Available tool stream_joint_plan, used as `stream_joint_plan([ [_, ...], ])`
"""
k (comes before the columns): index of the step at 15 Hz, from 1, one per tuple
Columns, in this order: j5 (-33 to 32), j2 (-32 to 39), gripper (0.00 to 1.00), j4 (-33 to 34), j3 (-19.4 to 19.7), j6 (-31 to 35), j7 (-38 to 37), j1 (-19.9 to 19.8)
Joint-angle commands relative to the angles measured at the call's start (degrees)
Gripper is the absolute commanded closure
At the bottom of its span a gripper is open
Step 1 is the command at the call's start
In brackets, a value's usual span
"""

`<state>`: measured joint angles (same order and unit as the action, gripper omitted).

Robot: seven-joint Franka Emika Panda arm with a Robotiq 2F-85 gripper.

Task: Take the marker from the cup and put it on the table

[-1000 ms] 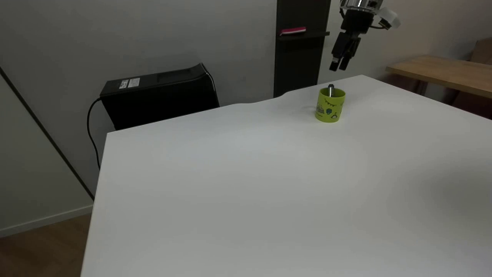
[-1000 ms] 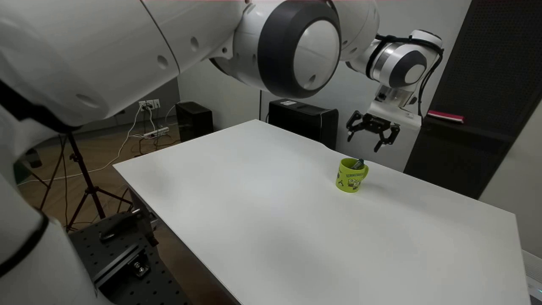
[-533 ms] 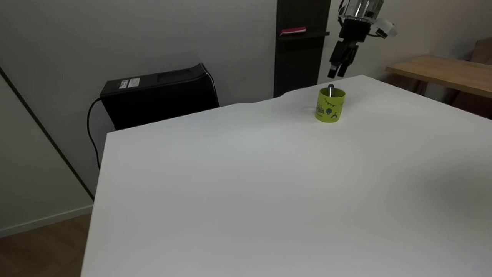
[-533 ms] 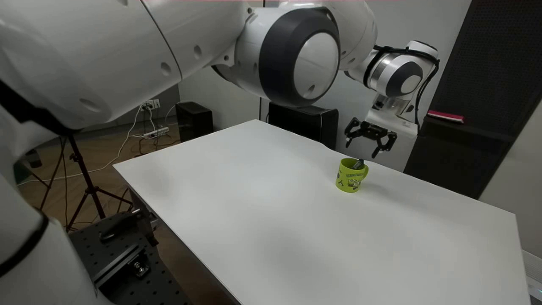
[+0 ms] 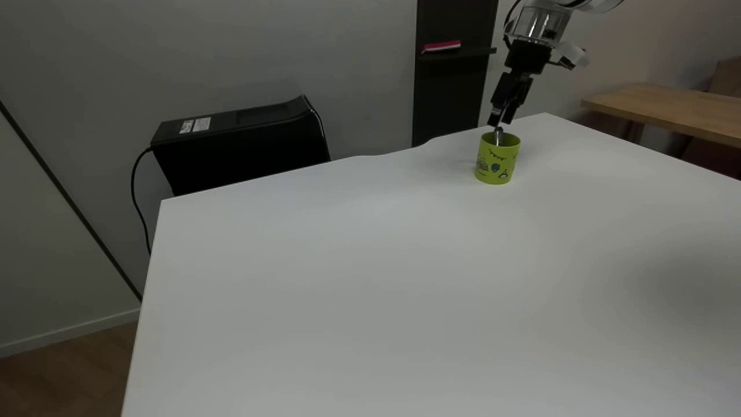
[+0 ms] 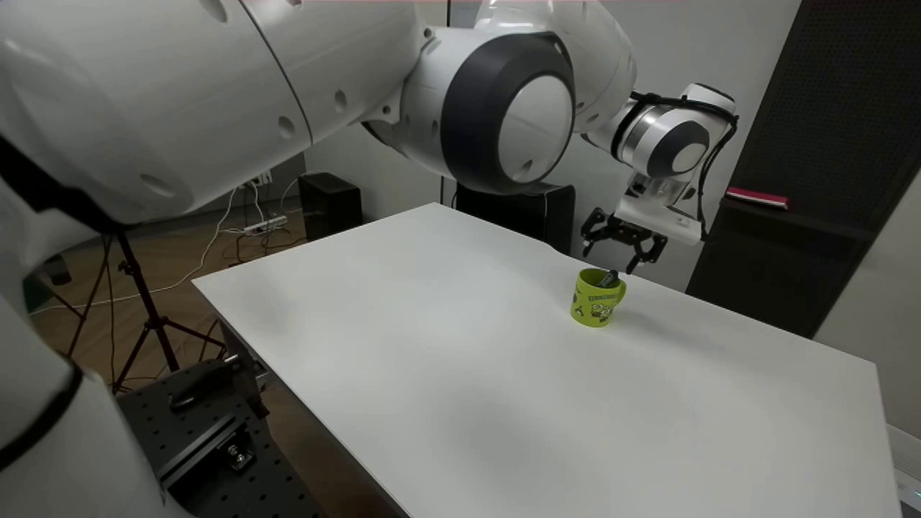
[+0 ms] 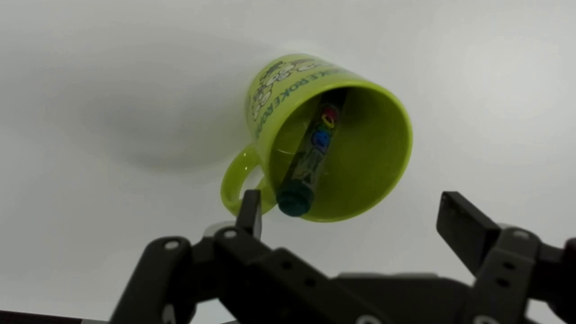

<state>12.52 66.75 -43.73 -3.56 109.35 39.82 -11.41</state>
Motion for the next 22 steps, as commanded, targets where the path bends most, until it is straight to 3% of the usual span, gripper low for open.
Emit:
stream_joint_plan([
  [1, 0.5, 1.5, 0.0, 1.7, -0.8, 1.6, 0.8, 0.0],
  [15, 0.2, 2.1, 0.0, 1.6, -1.2, 2.5, 1.0, 0.0],
  [16, 0.2, 2.2, 0.25, 1.6, -1.2, 2.5, 1.0, 0.0],
  [17, 0.2, 2.2, 0.26, 1.6, -1.2, 2.4, 1.0, 0.0],
  [22, -0.3, 2.4, 0.65, 1.7, -0.9, 2.0, 0.5, 0.2],
])
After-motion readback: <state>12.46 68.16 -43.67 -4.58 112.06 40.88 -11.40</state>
